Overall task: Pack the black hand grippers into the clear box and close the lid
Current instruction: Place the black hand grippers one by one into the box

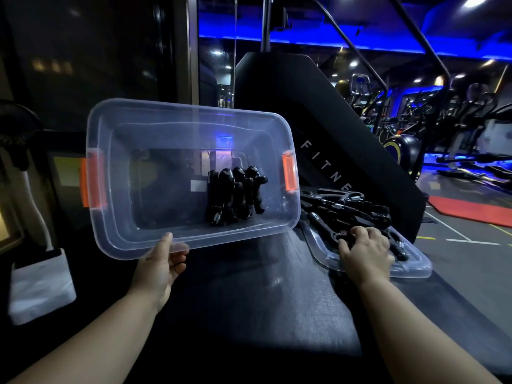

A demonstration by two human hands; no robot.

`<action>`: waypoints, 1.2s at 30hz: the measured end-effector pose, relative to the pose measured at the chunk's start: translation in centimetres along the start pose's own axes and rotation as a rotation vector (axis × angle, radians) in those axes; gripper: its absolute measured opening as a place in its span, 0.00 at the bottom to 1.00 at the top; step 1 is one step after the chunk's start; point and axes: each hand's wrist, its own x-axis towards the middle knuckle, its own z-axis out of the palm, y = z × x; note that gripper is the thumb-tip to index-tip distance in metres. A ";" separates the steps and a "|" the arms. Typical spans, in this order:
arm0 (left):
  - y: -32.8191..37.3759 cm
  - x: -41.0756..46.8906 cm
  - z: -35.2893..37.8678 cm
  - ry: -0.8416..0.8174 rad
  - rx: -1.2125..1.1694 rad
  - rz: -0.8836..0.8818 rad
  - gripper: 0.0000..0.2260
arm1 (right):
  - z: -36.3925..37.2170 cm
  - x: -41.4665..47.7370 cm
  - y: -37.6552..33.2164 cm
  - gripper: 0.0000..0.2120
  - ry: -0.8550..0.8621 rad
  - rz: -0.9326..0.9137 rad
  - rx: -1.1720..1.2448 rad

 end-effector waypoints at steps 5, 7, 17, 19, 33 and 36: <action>0.1 0.0 0.1 0.006 -0.003 0.000 0.17 | -0.1 1.3 0.7 0.22 0.008 0.109 -0.041; 0.1 0.0 0.0 0.005 -0.004 -0.002 0.17 | -0.2 1.8 1.1 0.24 -0.003 0.177 -0.057; 0.0 0.1 0.1 0.015 -0.007 -0.003 0.17 | -0.9 4.0 3.0 0.44 -0.209 0.349 -0.152; 0.0 0.0 0.1 0.012 -0.005 -0.004 0.17 | -1.2 4.2 3.2 0.46 -0.235 0.354 -0.166; 0.2 -0.1 0.3 0.008 -0.012 -0.008 0.17 | -3.2 4.0 3.3 0.58 -0.268 0.441 -0.087; 0.1 -0.1 0.2 0.003 -0.009 -0.010 0.17 | -3.6 3.7 3.3 0.58 -0.246 0.449 -0.059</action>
